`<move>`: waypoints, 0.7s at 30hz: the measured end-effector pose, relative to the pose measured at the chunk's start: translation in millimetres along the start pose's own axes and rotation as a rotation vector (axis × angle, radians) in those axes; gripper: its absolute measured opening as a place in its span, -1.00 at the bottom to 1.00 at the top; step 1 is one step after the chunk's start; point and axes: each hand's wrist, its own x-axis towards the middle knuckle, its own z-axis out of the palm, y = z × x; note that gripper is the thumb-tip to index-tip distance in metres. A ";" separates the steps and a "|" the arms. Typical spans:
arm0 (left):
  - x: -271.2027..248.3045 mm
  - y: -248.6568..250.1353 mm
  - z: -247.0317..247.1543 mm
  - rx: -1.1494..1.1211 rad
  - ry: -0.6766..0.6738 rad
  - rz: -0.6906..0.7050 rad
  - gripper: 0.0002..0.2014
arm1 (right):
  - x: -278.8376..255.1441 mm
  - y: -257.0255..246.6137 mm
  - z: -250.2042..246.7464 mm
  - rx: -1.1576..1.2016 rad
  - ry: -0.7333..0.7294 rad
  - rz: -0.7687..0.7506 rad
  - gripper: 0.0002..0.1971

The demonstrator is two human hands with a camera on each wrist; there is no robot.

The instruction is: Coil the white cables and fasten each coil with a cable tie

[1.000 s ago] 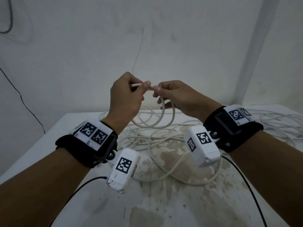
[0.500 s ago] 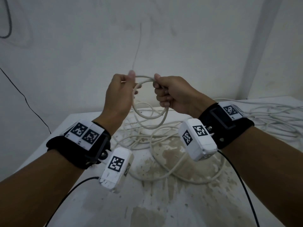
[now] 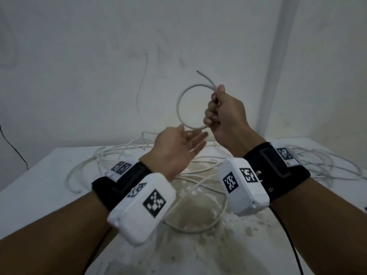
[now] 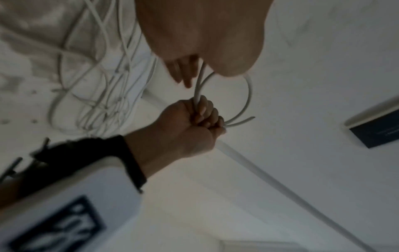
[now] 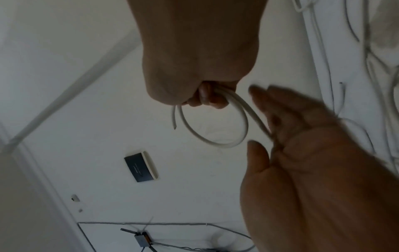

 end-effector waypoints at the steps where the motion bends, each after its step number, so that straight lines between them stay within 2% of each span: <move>1: 4.4 -0.7 9.5 -0.088 0.074 0.088 -0.70 | -1.2 -5.3 -8.6 0.002 0.025 -0.021 -0.62; 3: 8.1 -0.1 25.5 -0.159 0.183 0.232 -0.70 | -2.9 -16.3 -27.7 0.010 0.081 -0.058 -0.62; 4: 7.9 -1.7 32.0 -0.129 0.214 0.281 -0.77 | -3.4 -21.2 -37.5 0.016 0.111 -0.070 -0.62; 6: 5.7 -9.6 42.8 -0.001 0.245 0.349 -0.89 | -2.7 -28.8 -54.1 0.035 0.163 -0.084 -0.61; 10: 7.4 -26.2 55.0 0.344 0.227 0.488 -0.84 | -2.0 -35.5 -70.5 0.066 0.213 -0.097 -0.60; 13: 11.9 -22.1 57.9 0.584 0.233 0.608 -0.79 | -3.9 -31.0 -71.7 0.064 0.186 -0.094 -0.60; 18: 11.5 -7.0 61.6 0.659 0.138 0.651 -0.77 | -11.3 -8.7 -60.3 0.039 0.091 -0.037 -0.61; 21: 11.8 1.3 51.7 0.734 0.091 0.663 -0.79 | -12.3 2.4 -52.3 0.005 0.081 0.001 -0.61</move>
